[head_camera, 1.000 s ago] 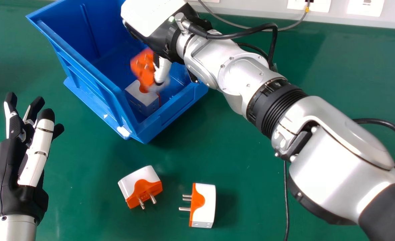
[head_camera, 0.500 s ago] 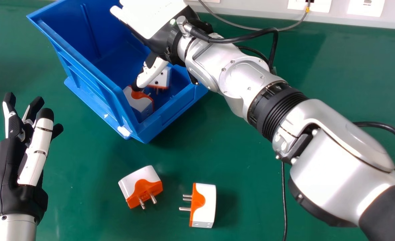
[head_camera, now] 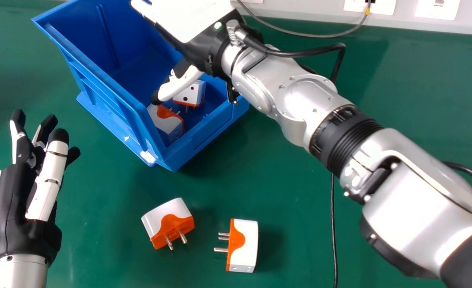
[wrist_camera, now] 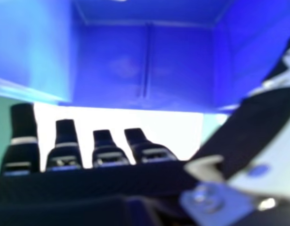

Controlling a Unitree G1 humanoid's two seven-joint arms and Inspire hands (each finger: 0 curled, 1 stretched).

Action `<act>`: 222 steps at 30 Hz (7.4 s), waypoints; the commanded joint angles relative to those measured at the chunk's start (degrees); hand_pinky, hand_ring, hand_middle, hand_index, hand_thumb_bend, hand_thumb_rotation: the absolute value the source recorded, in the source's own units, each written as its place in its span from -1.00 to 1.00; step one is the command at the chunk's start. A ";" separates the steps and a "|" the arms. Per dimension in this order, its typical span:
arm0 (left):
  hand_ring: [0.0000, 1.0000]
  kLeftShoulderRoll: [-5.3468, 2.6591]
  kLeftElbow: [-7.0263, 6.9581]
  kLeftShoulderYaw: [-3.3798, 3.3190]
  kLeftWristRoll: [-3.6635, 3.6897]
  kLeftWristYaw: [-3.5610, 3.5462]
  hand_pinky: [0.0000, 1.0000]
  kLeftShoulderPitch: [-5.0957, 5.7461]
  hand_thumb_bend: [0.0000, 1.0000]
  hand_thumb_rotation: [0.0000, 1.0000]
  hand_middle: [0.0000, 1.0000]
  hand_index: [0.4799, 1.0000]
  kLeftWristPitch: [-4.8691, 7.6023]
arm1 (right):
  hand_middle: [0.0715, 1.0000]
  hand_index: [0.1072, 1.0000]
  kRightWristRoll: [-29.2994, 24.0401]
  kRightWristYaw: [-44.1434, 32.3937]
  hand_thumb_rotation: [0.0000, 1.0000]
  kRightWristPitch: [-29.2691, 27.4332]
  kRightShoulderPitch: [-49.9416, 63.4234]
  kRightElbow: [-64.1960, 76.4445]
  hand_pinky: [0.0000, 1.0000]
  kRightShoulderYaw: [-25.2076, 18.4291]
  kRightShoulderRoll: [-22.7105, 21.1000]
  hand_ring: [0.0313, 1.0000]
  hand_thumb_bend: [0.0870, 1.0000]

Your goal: Pick all objects and put in blue box

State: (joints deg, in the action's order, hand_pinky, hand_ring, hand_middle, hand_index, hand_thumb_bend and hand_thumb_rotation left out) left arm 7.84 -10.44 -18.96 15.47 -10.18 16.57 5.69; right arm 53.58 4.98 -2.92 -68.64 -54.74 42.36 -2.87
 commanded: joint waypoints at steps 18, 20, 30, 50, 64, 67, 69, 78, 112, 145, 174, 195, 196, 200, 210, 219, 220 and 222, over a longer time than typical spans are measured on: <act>0.95 1.80 4.83 -0.30 -0.68 -3.03 0.81 -2.68 -0.16 0.27 0.99 0.97 5.30 | 0.83 0.76 -3.51 -14.63 -0.50 6.09 32.09 66.33 0.58 -17.80 -16.34 0.77 0.08; 0.95 1.94 4.76 -0.29 -0.89 -2.98 0.81 -2.70 -0.16 0.26 0.99 0.97 5.25 | 0.80 0.76 -3.65 -15.22 -0.54 7.02 38.01 73.65 0.56 -19.92 -16.64 0.74 0.08; 0.95 2.25 5.14 -0.46 -0.06 -3.45 0.82 -2.22 -0.16 0.25 0.99 0.97 5.25 | 0.75 0.71 -5.46 -16.23 -0.63 4.40 65.57 96.18 0.55 -27.28 -18.33 0.70 0.19; 0.96 2.42 3.92 -0.53 0.45 -3.82 0.84 -0.54 -0.14 0.26 1.00 0.98 4.46 | 0.83 0.80 -14.83 -10.55 -0.30 -18.85 97.23 88.93 0.64 -37.47 -24.27 0.78 -0.01; 0.97 2.43 3.63 -0.68 0.21 -3.30 0.85 -0.50 -0.14 0.26 1.00 1.00 4.32 | 0.55 0.52 -8.20 -7.27 -0.15 -20.70 91.96 77.54 0.32 -30.83 -20.34 0.51 0.01; 0.97 2.39 3.61 -0.64 0.13 -3.23 0.85 -0.45 -0.14 0.26 1.00 1.00 4.34 | 0.52 0.49 -6.27 -7.72 -0.14 -19.43 90.13 76.36 0.28 -29.33 -19.58 0.47 0.01; 0.97 2.44 3.73 -0.68 0.09 -3.19 0.85 -0.55 -0.14 0.26 1.00 1.00 4.34 | 0.51 0.48 -5.37 -8.14 -0.13 -18.74 89.10 75.83 0.27 -28.48 -19.24 0.47 0.02; 0.97 2.68 4.25 -0.74 0.17 -3.41 0.85 -1.18 -0.16 0.25 1.00 1.00 4.52 | 0.46 0.44 -3.08 -9.29 -0.10 -15.64 85.70 74.17 0.26 -24.79 -18.52 0.44 0.03; 0.93 2.48 0.69 -1.28 0.85 -0.29 0.81 -2.39 -0.24 0.22 0.98 0.92 -0.71 | 0.41 0.40 -0.57 -7.19 -0.21 -11.65 77.73 63.64 0.22 -18.44 -18.14 0.41 0.09; 0.93 3.10 2.01 -1.64 0.33 -1.64 0.80 -2.91 -0.35 0.16 0.97 0.92 1.09 | 0.33 0.34 1.34 -3.20 -0.40 -9.05 74.34 56.84 0.19 -14.90 -18.31 0.31 0.04; 0.94 2.97 2.20 -2.04 1.34 -2.96 0.83 -3.68 -0.29 0.22 0.97 0.92 1.14 | 0.04 -0.11 -0.39 12.05 -0.95 -12.84 70.25 46.81 -0.25 -14.03 -17.56 -0.06 -0.10; 0.95 3.07 1.81 -2.05 1.14 -2.55 0.85 -3.20 -0.31 0.24 0.97 0.92 1.05 | 0.01 -0.14 -5.98 3.12 -0.99 -8.13 74.88 63.22 -0.30 -17.69 -17.14 -0.11 -0.11; 0.95 3.07 1.87 -2.04 1.17 -2.57 0.86 -3.22 -0.32 0.24 0.97 0.92 1.10 | 0.01 -0.15 -6.27 2.63 -0.99 -7.98 75.18 64.22 -0.31 -17.98 -17.10 -0.12 -0.11; 0.95 3.14 1.89 -2.11 1.74 -2.75 0.86 -3.39 -0.32 0.24 0.97 0.92 0.74 | 0.00 -0.16 -6.71 2.53 -0.99 -8.23 76.50 68.97 -0.31 -19.37 -16.83 -0.12 -0.11; 0.96 3.24 2.31 -2.33 1.39 -2.83 0.87 -3.35 -0.32 0.27 0.98 0.92 0.75 | -0.02 -0.19 -9.11 0.85 -1.00 -10.21 76.30 78.32 -0.32 -23.23 -16.18 -0.15 -0.11; 0.96 3.07 1.54 -1.97 0.92 -2.40 0.87 -2.99 -0.33 0.26 0.98 0.92 0.48 | -0.03 -0.17 -8.56 -0.53 -1.00 -9.21 65.46 75.62 -0.33 -25.55 -14.22 -0.16 -0.11; 0.96 3.08 1.63 -1.94 0.85 -2.41 0.86 -3.00 -0.33 0.26 0.98 0.92 0.60 | -0.03 -0.16 -8.59 -0.65 -1.00 -9.04 64.31 75.09 -0.33 -25.57 -13.93 -0.16 -0.11; 0.96 3.11 1.95 -1.91 0.66 -2.48 0.86 -3.07 -0.33 0.26 0.98 0.92 1.01 | -0.03 -0.16 -8.64 -0.49 -1.00 -8.83 61.74 73.49 -0.33 -25.41 -13.02 -0.16 -0.11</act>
State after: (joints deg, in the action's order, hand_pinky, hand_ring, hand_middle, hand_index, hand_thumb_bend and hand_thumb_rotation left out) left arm 10.20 -7.55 -20.88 16.67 -12.47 13.52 5.61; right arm 45.34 4.18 -11.79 -4.25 19.01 17.59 -16.72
